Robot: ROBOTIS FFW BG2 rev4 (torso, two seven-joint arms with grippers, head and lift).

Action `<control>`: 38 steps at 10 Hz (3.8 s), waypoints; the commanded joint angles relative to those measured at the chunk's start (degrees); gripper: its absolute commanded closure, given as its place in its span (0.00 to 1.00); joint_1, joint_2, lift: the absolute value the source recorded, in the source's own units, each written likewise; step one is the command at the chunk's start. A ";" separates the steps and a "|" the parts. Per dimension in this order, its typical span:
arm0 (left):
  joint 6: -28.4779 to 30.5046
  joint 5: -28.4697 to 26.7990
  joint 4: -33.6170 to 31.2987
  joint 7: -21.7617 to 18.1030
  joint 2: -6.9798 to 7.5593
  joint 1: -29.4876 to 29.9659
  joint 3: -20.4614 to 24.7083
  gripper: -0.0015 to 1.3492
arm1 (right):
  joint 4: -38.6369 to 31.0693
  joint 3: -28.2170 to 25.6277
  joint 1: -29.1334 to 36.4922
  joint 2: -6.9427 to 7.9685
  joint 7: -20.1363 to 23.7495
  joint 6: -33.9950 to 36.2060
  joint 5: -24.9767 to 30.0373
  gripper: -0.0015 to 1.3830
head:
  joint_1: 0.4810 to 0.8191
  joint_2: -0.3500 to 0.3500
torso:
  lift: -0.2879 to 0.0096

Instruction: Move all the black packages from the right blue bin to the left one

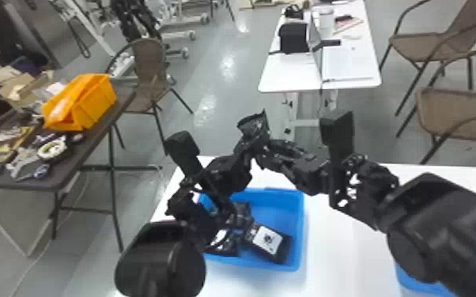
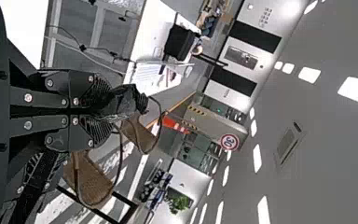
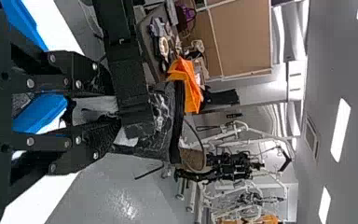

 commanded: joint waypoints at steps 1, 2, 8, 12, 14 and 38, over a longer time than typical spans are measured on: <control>-2.15 -4.04 0.05 0.12 -0.86 1.47 1.59 0.90 | -2.89 -11.31 7.17 2.50 1.98 -0.38 7.00 0.06 | 0.59 0.90 | 0.97; -5.05 -8.87 0.05 0.56 -1.74 3.49 2.82 0.90 | -6.23 -19.13 12.18 4.08 2.59 -0.82 10.69 0.08 | 0.58 0.88 | 0.97; -15.42 -28.91 8.31 2.93 -1.80 8.59 2.38 0.90 | -16.51 -37.59 28.00 6.10 2.59 -1.44 15.44 0.12 | 0.63 0.69 | 0.97; -18.58 -22.32 11.39 2.93 -1.80 8.59 2.03 0.13 | -17.13 -39.08 29.41 6.01 2.59 -2.23 15.61 0.12 | 0.63 0.63 | 0.97; -20.60 -19.07 9.72 2.93 -1.80 9.65 1.59 0.11 | -18.10 -40.31 30.55 6.01 2.24 -2.93 15.79 0.12 | 0.63 0.62 | 0.97; -19.46 -28.30 -14.54 7.06 -1.80 34.25 4.84 0.16 | -39.28 -45.67 61.40 10.06 0.31 -1.70 25.81 0.12 | 0.63 0.64 | 0.97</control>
